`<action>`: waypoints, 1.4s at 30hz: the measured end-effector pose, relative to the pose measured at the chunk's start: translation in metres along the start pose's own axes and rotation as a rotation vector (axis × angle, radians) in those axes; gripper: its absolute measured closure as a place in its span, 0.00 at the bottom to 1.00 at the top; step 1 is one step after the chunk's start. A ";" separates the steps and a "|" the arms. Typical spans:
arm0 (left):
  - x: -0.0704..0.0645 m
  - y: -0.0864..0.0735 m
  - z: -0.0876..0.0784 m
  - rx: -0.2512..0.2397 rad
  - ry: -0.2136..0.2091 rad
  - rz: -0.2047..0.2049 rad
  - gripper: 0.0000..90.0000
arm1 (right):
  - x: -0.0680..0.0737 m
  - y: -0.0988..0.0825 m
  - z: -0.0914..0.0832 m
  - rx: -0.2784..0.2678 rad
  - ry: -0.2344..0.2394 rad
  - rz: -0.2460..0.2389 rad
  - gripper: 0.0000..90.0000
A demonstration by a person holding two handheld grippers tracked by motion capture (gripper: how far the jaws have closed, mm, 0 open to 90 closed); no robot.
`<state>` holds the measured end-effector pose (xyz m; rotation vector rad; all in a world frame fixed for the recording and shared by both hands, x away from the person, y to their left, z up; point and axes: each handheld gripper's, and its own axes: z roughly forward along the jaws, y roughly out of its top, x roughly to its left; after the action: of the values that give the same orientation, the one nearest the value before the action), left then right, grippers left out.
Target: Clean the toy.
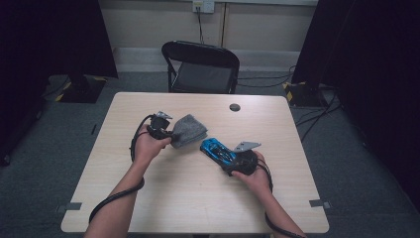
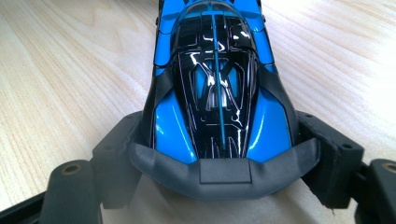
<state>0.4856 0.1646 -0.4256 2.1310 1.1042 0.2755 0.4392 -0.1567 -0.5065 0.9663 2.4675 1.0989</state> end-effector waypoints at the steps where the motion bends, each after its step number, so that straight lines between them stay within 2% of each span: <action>1: -0.003 0.001 -0.001 -0.006 -0.005 0.003 0.84 | 0.000 0.000 0.000 0.000 0.000 0.000 0.26; 11: -0.028 0.010 -0.010 -0.031 -0.058 0.059 0.85 | 0.000 0.000 0.000 0.000 0.000 0.000 0.26; 16: -0.042 0.011 -0.010 -0.042 -0.095 0.084 0.84 | 0.000 0.000 0.000 0.000 0.000 0.000 0.26; 18: -0.047 0.011 -0.009 -0.046 -0.098 0.096 0.84 | 0.000 0.000 0.000 0.000 0.000 0.000 0.26; 20: -0.051 0.011 -0.008 -0.034 -0.089 0.122 0.85 | 0.000 0.000 0.000 0.000 0.000 0.000 0.26; 33: -0.073 -0.001 0.004 -0.022 -0.163 0.151 0.85 | 0.000 0.000 0.000 0.000 0.000 -0.001 0.26; 42: -0.090 -0.007 0.016 0.006 -0.182 0.189 0.84 | 0.000 0.000 0.000 0.000 0.000 -0.001 0.26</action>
<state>0.4333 0.0892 -0.4305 2.2202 0.8018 0.1607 0.4392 -0.1568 -0.5065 0.9654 2.4679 1.0987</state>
